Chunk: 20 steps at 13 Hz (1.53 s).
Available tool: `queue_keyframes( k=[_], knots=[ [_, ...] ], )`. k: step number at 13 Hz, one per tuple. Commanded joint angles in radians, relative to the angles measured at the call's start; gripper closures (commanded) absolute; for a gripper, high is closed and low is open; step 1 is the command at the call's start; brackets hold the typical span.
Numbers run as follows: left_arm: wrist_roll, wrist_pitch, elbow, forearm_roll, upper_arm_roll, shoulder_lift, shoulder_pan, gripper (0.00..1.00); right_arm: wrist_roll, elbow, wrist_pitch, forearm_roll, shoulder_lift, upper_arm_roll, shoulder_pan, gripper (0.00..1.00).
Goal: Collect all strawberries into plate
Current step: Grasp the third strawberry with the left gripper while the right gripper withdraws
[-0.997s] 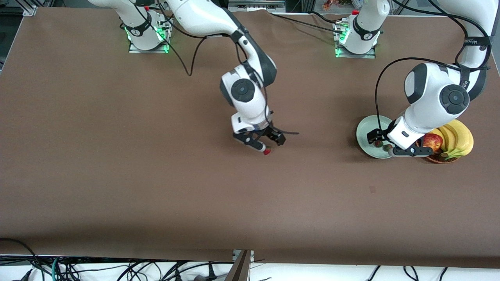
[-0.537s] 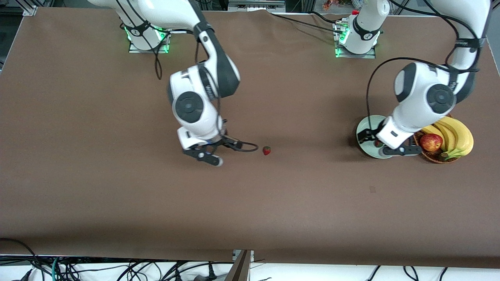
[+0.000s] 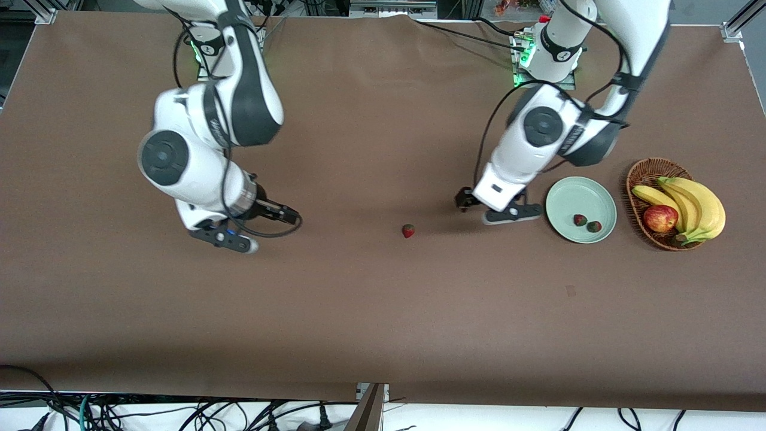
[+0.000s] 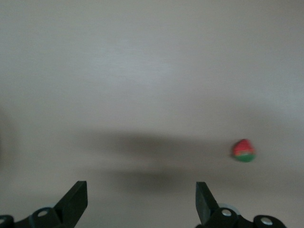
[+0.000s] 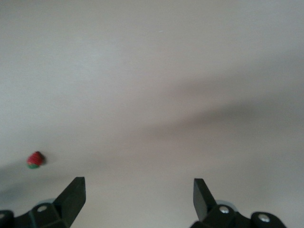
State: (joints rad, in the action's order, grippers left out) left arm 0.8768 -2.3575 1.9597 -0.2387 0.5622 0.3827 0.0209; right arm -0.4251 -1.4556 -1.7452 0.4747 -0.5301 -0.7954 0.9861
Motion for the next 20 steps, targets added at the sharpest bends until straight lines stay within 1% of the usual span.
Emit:
queue_keyframes(
  k=[1, 2, 4, 6, 7, 8, 9, 10, 11, 13, 14, 15, 16, 17, 18, 19, 20],
  knots=[
    [0.276, 0.027, -0.162, -0.199, 0.07, 0.166, -0.054, 0.0, 0.011, -0.063, 0.03, -0.135, 0.108, 0.004, 0.026, 0.0],
    [0.339, 0.05, -0.18, -0.256, 0.074, 0.189, -0.08, 0.0, 0.031, -0.061, 0.033, -0.152, 0.123, 0.004, 0.026, 0.0],
    [0.379, 0.073, -0.215, -0.277, 0.079, 0.212, -0.107, 0.0, 0.071, -0.06, 0.023, -0.151, 0.125, 0.005, 0.026, 0.0],
    [0.418, 0.118, -0.31, -0.298, 0.081, 0.312, -0.169, 0.0, 0.071, -0.052, 0.019, -0.154, 0.125, 0.019, 0.017, 0.0],
    [0.419, 0.121, -0.341, -0.338, 0.081, 0.368, -0.185, 0.0, 0.071, -0.054, 0.022, -0.16, 0.13, 0.068, -0.032, 0.0],
    [0.424, 0.124, -0.358, -0.365, 0.078, 0.383, -0.206, 0.0, 0.071, -0.054, 0.024, -0.194, 0.154, 0.158, -0.117, 0.0],
    [0.419, 0.119, -0.36, -0.375, 0.07, 0.409, -0.214, 0.0, 0.069, -0.057, 0.018, -0.261, 0.177, 0.271, -0.214, 0.0],
    [0.421, 0.119, -0.393, -0.405, 0.067, 0.45, -0.231, 0.0, 0.069, -0.061, 0.019, -0.316, 0.205, 0.376, -0.3, 0.0],
    [0.425, 0.121, -0.433, -0.445, 0.067, 0.468, -0.246, 0.0, 0.069, -0.068, 0.024, -0.353, 0.223, 0.468, -0.385, 0.0],
    [0.422, 0.132, -0.516, -0.456, 0.062, 0.528, -0.246, 0.0, 0.075, -0.095, 0.027, -0.407, 0.275, 0.65, -0.565, 0.0],
    [0.421, 0.147, -0.53, -0.459, 0.061, 0.539, -0.245, 0.0, 0.089, -0.121, 0.027, -0.427, 0.307, 0.732, -0.645, 0.0],
    [0.415, 0.147, -0.533, -0.458, 0.047, 0.541, -0.246, 0.0, 0.109, -0.164, 0.023, -0.436, 0.352, 0.79, -0.709, 0.0],
    [0.413, 0.147, -0.533, -0.455, 0.019, 0.541, -0.248, 0.0, 0.133, -0.214, 0.016, -0.436, 0.404, 0.817, -0.753, 0.0],
    [0.413, 0.146, -0.533, -0.459, 0.01, 0.547, -0.253, 0.0, 0.164, -0.253, 0.016, -0.436, 0.45, 0.846, -0.795, 0.0],
    [0.415, 0.146, -0.532, -0.461, 0.008, 0.55, -0.256, 0.0, 0.183, -0.265, 0.024, -0.436, 0.475, 0.875, -0.829, 0.0],
    [0.416, 0.146, -0.53, -0.461, 0.008, 0.564, -0.259, 0.0, 0.186, -0.259, 0.029, -0.436, 0.478, 0.899, -0.854, 0.0],
    [0.418, 0.144, -0.532, -0.461, 0.005, 0.576, -0.278, 0.0, 0.186, -0.252, 0.029, -0.438, 0.476, 0.91, -0.865, 0.0]
  ],
)
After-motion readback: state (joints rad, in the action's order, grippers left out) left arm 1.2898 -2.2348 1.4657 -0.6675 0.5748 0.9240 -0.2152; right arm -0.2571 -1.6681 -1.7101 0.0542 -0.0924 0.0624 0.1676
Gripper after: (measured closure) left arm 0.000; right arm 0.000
